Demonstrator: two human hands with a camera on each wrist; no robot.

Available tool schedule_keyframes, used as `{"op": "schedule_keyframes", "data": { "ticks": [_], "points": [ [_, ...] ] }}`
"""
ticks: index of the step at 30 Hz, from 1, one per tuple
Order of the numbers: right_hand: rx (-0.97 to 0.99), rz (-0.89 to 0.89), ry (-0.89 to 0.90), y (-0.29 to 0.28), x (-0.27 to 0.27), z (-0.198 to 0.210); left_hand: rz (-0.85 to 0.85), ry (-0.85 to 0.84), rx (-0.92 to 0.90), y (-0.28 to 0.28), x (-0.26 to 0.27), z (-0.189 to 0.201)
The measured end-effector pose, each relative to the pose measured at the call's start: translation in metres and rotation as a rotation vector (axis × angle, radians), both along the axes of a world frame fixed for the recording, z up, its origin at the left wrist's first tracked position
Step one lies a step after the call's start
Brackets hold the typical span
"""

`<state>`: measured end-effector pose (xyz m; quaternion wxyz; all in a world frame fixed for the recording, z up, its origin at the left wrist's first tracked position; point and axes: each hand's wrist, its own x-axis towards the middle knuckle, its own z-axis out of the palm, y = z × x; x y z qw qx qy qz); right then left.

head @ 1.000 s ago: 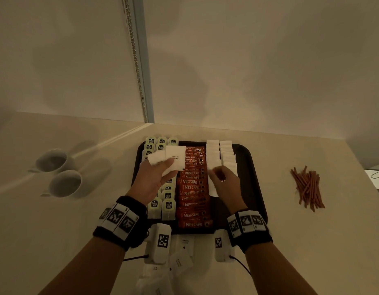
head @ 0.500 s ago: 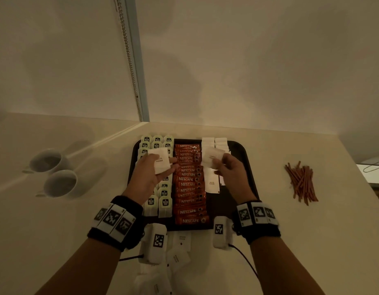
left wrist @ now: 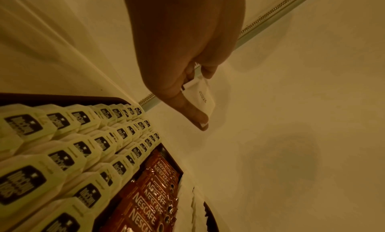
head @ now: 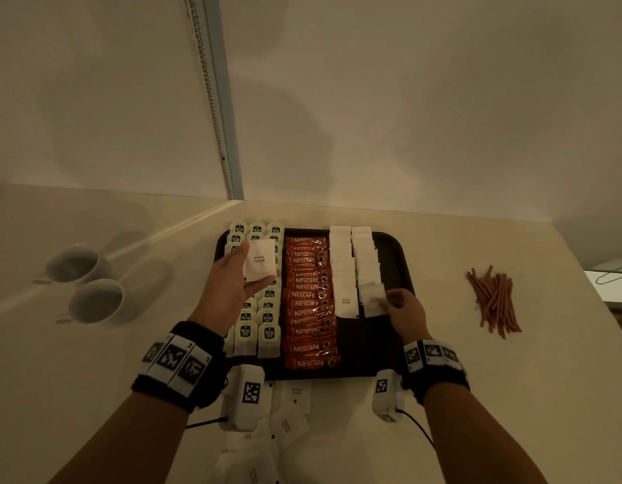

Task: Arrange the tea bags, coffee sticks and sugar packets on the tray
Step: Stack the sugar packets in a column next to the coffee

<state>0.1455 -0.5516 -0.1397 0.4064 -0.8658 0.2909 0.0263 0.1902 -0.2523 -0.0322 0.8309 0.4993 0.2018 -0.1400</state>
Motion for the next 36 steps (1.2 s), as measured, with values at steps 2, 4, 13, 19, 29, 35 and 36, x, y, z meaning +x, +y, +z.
{"op": "schedule_keyframes", "data": {
  "ticks": [2,4,13,19,29,35,36],
  "points": [
    [-0.004,-0.029,0.001,0.004,0.002,-0.001,0.01,0.019,-0.02,-0.001,0.001,0.001],
    [-0.037,-0.058,0.005,0.008,0.004,-0.002,0.024,0.05,-0.041,-0.002,0.001,0.002],
    [-0.226,0.02,-0.081,0.024,0.012,0.011,-0.088,-0.086,0.048,-0.009,-0.004,0.0],
    [0.327,0.396,-0.329,0.104,0.02,0.093,-0.111,-0.159,0.24,-0.024,-0.008,0.001],
    [0.494,0.229,-0.365,0.102,0.018,0.102,-0.199,-0.283,0.505,-0.001,-0.024,0.004],
    [0.203,0.078,-0.157,0.044,-0.002,0.051,-0.394,-0.257,0.709,0.08,-0.058,-0.019],
    [0.152,0.063,-0.109,0.039,-0.007,0.041,-0.394,-0.237,0.741,0.091,-0.065,-0.025]
  ]
}}
